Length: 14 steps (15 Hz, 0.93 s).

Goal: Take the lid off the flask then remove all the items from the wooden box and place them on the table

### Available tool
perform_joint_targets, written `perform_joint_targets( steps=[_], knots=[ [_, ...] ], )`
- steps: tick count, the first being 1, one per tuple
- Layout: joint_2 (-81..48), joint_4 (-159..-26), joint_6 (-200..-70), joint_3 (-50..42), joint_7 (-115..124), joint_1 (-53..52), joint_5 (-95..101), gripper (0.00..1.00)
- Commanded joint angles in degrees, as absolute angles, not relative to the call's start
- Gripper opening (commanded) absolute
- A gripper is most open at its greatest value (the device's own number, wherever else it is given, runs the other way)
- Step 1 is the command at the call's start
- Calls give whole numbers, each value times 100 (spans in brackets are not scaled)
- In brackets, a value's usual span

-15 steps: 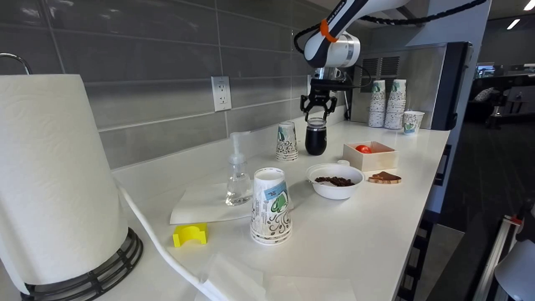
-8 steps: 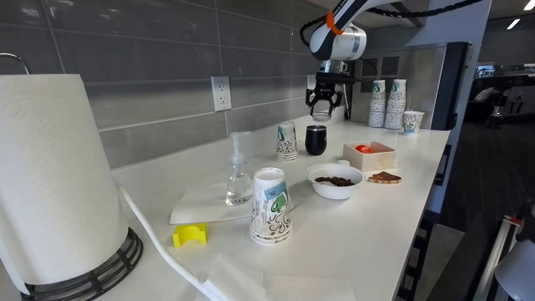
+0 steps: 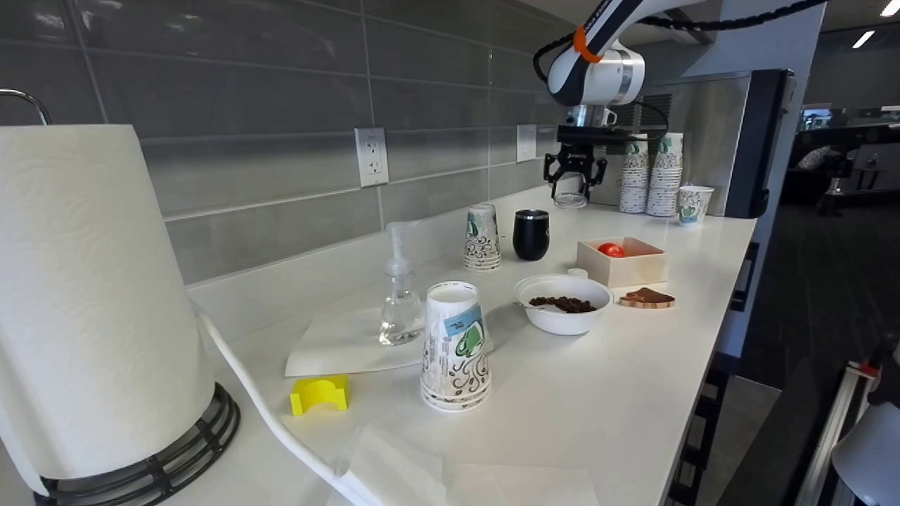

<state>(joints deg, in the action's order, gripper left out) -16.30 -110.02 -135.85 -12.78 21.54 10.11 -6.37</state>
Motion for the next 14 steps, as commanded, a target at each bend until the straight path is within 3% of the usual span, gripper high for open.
perform_joint_targets(
  steps=[1,14],
  knots=[
    [-1504,-11350,-13908,-1322,2292,1156,-1003,52],
    [-2132,-11906,-15314,-1320,2327,1198,-1482,52]
  ],
)
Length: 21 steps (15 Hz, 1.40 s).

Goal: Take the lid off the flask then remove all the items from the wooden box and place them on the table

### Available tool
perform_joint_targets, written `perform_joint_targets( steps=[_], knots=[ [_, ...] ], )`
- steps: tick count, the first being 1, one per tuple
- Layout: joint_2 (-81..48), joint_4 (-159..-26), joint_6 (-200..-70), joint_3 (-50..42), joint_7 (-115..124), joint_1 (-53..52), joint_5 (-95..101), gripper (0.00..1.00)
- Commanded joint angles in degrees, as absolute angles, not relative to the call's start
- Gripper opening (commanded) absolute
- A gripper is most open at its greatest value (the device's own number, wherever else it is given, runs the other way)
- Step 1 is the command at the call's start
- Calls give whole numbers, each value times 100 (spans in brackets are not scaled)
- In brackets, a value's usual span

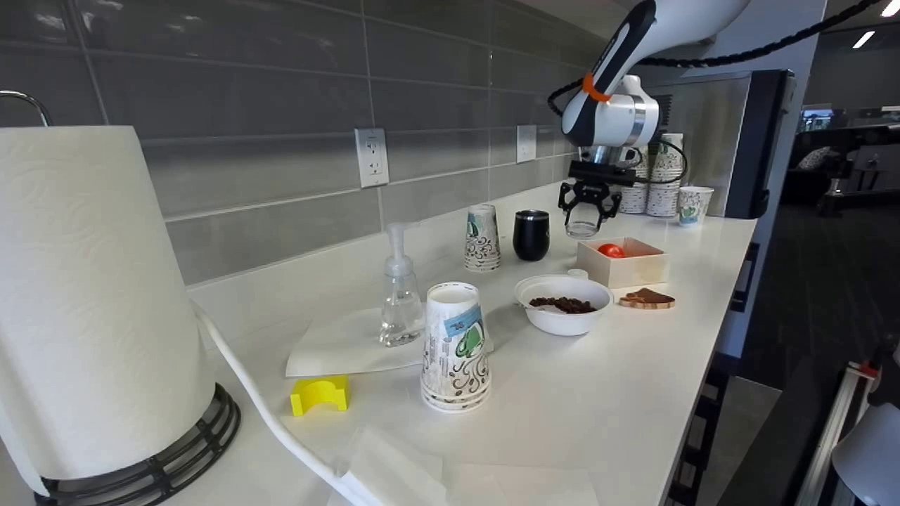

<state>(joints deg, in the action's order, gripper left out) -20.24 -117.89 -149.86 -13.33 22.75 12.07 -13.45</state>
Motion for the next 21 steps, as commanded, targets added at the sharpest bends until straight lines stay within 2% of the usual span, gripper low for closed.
perform_joint_targets(
  steps=[1,7,8,9,10,21],
  knots=[
    [-2175,-11933,-15378,-1317,2331,1197,-1495,52],
    [-2295,-12046,-15581,-1328,2343,1192,-1526,52],
    [-2275,-12068,-15585,-1352,2356,1182,-1499,86],
    [-2224,-12108,-15587,-1382,2373,1169,-1470,96],
    [-2162,-12145,-15563,-1441,2408,1139,-1400,100],
    [-380,-13438,-15068,-1593,2534,758,-548,100]
  ],
)
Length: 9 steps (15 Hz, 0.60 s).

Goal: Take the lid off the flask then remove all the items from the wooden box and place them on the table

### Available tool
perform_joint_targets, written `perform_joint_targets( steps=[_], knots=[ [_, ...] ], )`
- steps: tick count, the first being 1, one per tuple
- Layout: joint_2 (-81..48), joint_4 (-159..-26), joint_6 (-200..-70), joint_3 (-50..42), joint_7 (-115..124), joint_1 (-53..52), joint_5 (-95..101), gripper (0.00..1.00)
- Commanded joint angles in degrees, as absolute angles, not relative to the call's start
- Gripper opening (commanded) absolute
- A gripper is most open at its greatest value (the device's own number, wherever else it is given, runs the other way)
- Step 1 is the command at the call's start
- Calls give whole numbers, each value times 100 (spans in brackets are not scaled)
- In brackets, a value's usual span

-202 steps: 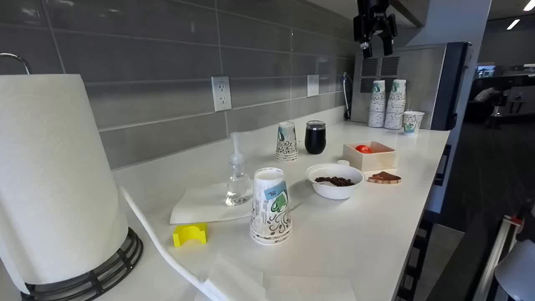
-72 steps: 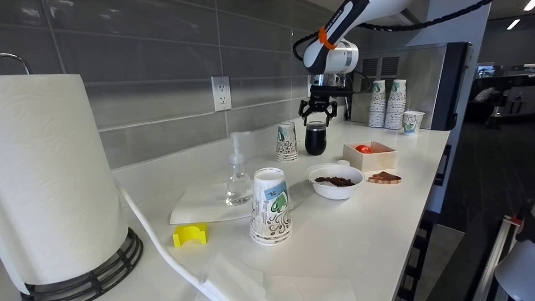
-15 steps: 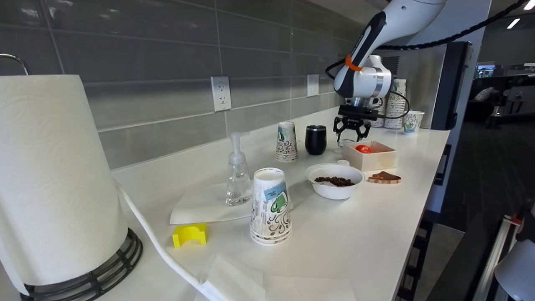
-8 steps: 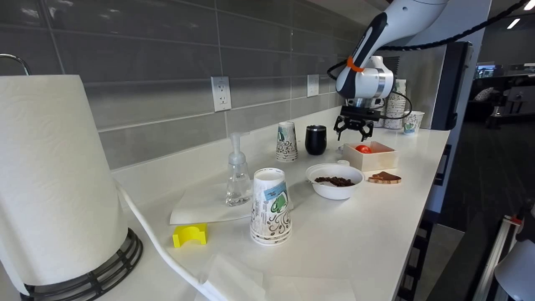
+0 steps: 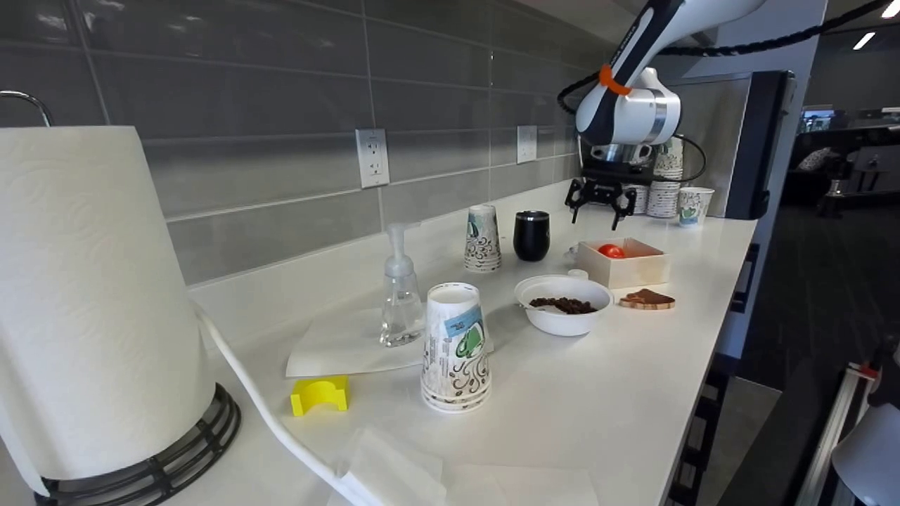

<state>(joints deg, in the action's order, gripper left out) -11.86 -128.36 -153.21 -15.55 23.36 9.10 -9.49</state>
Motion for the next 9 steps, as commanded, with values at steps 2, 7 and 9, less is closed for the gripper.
perform_joint_targets(
  steps=[2,7,9],
  knots=[
    [-8,-13665,-14789,-1565,2753,729,-158,100],
    [367,-13800,-13792,-1290,3024,886,276,100],
    [372,-13825,-13631,-1198,3092,912,323,100]
  ],
)
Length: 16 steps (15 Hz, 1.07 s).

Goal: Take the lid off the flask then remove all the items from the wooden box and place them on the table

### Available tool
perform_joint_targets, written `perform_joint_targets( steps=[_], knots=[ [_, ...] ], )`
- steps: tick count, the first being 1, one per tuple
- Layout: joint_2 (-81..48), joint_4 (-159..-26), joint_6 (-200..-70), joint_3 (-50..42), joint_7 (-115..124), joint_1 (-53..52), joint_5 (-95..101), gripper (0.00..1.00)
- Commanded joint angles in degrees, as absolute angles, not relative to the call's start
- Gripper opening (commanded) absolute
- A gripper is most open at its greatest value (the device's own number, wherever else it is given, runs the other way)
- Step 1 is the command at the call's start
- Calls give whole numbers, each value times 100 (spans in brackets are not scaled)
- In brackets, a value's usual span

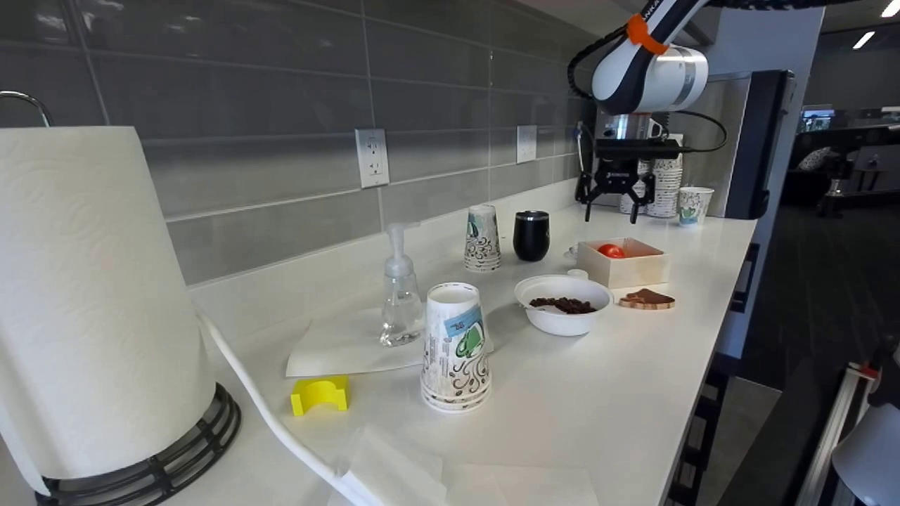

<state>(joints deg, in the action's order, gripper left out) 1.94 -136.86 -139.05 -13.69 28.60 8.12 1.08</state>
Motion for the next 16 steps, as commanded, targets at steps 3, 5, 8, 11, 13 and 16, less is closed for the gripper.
perform_joint_targets(
  steps=[3,5,8,11,13,16],
  knots=[
    [350,-13887,-13660,-1126,3359,959,532,100],
    [308,-13938,-13740,-1121,3496,996,689,100],
    [236,-13968,-13768,-1144,3616,1046,911,100],
    [174,-13991,-13858,-1167,3666,1105,1040,100],
    [147,-14024,-14010,-1159,3631,1120,1084,100],
    [74,-14017,-14205,-1159,3588,1115,1167,100]
  ],
)
